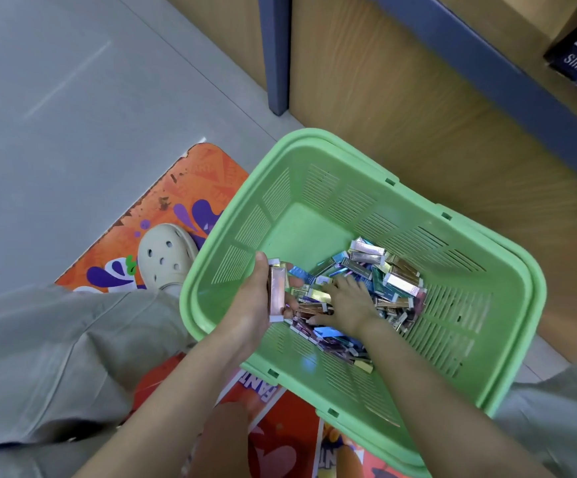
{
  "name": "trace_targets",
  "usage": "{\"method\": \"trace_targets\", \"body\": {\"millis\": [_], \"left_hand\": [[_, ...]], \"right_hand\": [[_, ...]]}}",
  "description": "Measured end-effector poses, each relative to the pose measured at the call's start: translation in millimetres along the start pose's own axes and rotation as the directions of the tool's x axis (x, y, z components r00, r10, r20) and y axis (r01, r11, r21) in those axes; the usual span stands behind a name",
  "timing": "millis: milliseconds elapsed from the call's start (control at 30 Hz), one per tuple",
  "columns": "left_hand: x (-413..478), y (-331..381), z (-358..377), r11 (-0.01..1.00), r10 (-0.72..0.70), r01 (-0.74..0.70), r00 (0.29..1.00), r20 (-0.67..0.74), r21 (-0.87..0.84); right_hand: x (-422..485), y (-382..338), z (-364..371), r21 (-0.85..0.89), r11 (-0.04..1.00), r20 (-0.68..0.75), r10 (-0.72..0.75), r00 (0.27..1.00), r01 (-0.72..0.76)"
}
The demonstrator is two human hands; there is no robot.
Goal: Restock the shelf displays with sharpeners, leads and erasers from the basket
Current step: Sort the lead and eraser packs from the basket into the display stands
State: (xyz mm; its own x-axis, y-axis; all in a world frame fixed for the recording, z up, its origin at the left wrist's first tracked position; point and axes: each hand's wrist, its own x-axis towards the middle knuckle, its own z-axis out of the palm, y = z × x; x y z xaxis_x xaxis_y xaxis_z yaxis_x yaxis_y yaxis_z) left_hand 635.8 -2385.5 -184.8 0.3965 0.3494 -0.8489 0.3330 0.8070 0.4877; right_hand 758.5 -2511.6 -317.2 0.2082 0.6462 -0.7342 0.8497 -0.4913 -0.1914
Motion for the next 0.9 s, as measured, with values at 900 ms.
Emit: {"method": "trace_targets", "body": {"millis": [900], "left_hand": [[-17.3, -9.7, -4.0, 0.984, 0.149, -0.134, 0.980, -0.133, 0.119]], "right_hand": [[-42.0, -15.9, -44.9, 0.619, 0.785, -0.015, 0.043, 0.999, -0.024]]}}
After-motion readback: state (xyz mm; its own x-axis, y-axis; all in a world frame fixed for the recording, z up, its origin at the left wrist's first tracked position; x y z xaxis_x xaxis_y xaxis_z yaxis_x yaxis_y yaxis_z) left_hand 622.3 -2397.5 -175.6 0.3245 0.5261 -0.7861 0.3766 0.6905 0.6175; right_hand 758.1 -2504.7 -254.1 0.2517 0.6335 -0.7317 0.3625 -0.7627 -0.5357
